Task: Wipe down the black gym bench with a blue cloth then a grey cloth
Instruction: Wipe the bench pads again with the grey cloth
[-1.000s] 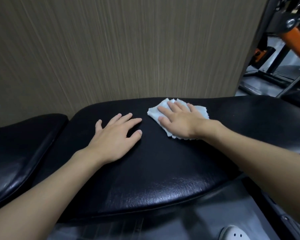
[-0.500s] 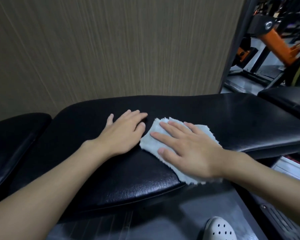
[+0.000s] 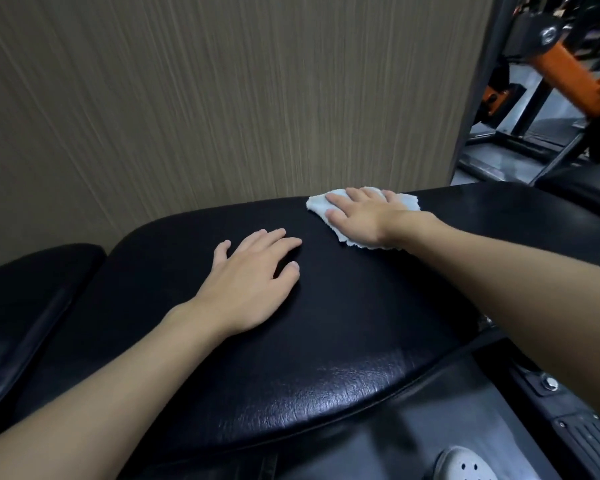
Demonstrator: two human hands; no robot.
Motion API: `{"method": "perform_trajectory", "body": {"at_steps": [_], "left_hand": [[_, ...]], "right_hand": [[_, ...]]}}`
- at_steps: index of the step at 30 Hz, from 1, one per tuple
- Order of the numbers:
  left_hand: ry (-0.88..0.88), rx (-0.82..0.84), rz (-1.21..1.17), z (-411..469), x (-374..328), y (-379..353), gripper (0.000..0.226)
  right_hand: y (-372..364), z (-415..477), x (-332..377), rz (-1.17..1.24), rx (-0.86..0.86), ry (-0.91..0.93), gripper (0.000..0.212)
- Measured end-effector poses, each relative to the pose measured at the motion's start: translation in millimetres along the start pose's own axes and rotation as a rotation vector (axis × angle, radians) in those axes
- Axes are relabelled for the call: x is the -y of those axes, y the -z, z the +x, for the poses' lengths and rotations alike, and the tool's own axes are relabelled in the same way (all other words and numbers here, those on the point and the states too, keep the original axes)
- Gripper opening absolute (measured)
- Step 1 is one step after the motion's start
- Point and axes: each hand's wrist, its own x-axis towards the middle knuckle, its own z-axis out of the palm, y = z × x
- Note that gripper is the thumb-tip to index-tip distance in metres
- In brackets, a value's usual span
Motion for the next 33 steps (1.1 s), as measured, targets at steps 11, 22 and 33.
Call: {"method": "perform_trajectory", "body": {"at_steps": [11, 22, 33], "left_hand": [[0.011, 0.012, 0.034, 1, -9, 4, 0.047], [-0.062, -0.022, -0.01, 17, -41, -11, 0.045], [-0.091, -0.057, -0.028, 19, -38, -10, 0.04]], "right_hand": [[-10, -163, 0, -0.083, -0.059, 0.215, 0.073], [-2, -110, -29, 0.005, 0.016, 0.112, 0.056], [7, -15, -56, 0.031, -0.015, -0.068, 0.058]]}}
